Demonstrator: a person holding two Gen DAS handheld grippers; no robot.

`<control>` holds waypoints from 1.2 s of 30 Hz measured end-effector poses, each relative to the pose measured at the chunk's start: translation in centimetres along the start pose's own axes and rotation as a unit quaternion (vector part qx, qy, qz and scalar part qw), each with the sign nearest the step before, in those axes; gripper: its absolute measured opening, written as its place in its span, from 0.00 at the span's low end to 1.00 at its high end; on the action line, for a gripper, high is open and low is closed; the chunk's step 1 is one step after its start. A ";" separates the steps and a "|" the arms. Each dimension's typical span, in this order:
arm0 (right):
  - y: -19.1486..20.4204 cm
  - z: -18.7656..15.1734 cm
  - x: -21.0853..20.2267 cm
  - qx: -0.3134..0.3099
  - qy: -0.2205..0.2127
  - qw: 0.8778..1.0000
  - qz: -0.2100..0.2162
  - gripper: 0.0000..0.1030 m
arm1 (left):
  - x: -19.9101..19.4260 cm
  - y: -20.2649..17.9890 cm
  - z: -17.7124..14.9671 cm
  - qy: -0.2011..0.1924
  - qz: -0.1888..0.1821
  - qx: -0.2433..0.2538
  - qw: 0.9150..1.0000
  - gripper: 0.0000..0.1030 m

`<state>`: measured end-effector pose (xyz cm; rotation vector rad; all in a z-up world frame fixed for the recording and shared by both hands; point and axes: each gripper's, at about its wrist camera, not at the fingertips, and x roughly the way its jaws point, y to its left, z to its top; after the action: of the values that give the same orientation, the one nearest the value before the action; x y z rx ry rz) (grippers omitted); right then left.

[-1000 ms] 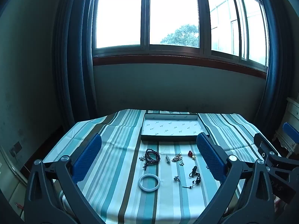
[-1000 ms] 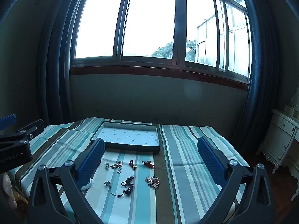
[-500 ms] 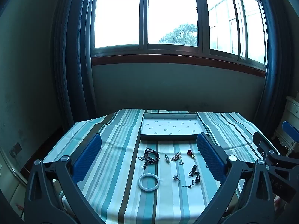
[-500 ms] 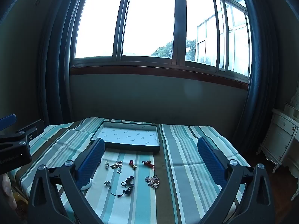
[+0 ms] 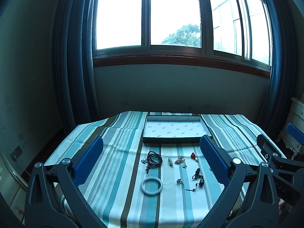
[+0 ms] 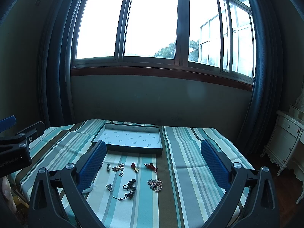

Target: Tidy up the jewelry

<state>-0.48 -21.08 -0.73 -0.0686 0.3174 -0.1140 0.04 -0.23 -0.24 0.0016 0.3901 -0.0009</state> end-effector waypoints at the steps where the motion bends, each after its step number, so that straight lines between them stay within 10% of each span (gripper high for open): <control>1: 0.0 0.0 0.0 0.000 0.000 1.000 0.000 0.96 | 0.0 0.0 0.0 0.000 0.001 0.000 1.000 0.98; 36: -0.1 0.2 -0.3 0.000 0.000 1.000 0.000 0.96 | -0.1 0.1 0.0 0.001 0.002 0.002 1.000 0.98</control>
<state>-0.72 -21.12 -0.50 -0.0685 0.3181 -0.1132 -0.10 -0.10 -0.20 0.0052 0.3918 0.0016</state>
